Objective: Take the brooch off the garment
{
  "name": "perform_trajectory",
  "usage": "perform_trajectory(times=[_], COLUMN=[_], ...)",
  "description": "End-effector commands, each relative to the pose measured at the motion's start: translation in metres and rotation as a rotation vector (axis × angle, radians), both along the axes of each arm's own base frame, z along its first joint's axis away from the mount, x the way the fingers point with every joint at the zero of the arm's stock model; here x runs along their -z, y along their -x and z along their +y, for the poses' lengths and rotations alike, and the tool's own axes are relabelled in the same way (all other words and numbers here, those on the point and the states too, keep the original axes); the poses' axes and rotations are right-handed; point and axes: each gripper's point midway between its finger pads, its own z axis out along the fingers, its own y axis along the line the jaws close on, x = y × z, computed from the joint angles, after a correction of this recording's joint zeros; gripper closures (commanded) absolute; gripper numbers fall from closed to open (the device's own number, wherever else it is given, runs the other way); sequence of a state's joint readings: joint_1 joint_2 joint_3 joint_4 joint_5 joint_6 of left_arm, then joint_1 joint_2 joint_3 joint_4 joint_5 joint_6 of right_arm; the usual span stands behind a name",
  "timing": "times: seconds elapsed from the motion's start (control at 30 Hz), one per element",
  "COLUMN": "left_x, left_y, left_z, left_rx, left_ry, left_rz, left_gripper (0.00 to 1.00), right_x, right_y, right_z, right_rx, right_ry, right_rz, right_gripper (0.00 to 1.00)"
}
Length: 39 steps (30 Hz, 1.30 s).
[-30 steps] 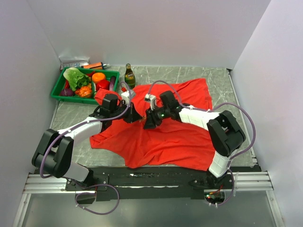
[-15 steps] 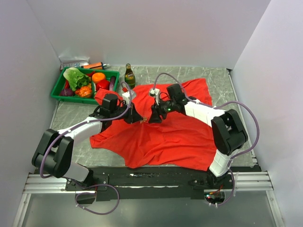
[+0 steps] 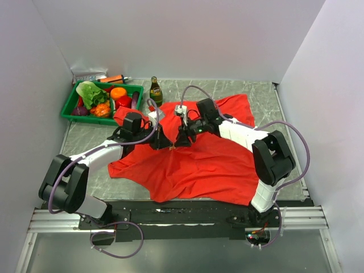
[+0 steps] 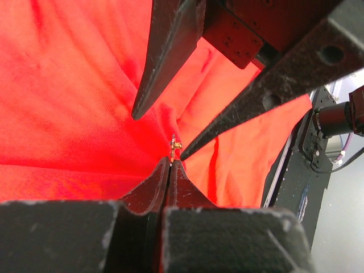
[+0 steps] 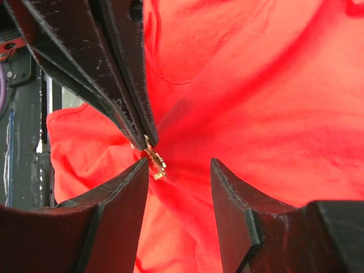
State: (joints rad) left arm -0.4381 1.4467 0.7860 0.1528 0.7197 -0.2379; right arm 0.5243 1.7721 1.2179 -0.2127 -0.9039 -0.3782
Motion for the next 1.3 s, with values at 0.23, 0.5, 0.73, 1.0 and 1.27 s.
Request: perform_trajectory(times=[0.23,0.5,0.73,1.0,1.27], left_x=[-0.017,-0.016,-0.016,-0.015,-0.013], left_y=[-0.007,-0.008,-0.009,-0.01,-0.012], left_z=[-0.009,-0.01,-0.011,-0.01,-0.009], left_rx=[0.049,0.051,0.056,0.052,0.053], left_ry=[0.033,0.033,0.031,0.032,0.037], left_rz=[-0.046,-0.038,-0.034,-0.026,-0.005], left_gripper=[0.99,0.99,0.99,0.99,0.99], right_x=[-0.01,-0.008,-0.008,-0.006,-0.006], right_y=[0.009,0.011,0.01,0.014,0.008], right_z=[0.011,0.011,0.013,0.012,0.013], right_rx=[-0.109,-0.143,-0.155,-0.177,-0.167], right_ry=[-0.024,-0.012,-0.009,-0.003,0.005], right_rz=[-0.052,-0.062,-0.072,-0.077,-0.101], right_gripper=[0.5,0.6,0.66,0.68,0.76])
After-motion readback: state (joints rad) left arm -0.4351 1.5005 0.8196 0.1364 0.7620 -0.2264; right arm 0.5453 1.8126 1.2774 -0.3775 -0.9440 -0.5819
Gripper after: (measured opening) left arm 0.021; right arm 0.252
